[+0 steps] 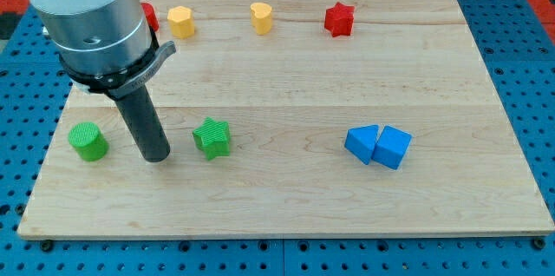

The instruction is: Push green star beside blue triangle

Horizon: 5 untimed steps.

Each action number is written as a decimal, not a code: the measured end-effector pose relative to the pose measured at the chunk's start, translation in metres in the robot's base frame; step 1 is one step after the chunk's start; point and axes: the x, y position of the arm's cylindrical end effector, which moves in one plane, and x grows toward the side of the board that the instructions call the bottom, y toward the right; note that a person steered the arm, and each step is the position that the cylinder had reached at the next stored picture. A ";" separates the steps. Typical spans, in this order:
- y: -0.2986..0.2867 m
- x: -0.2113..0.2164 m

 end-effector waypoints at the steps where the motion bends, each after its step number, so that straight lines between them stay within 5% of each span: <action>1: 0.047 -0.017; 3: 0.140 0.004; 4: 0.104 0.072; 5: -0.020 0.091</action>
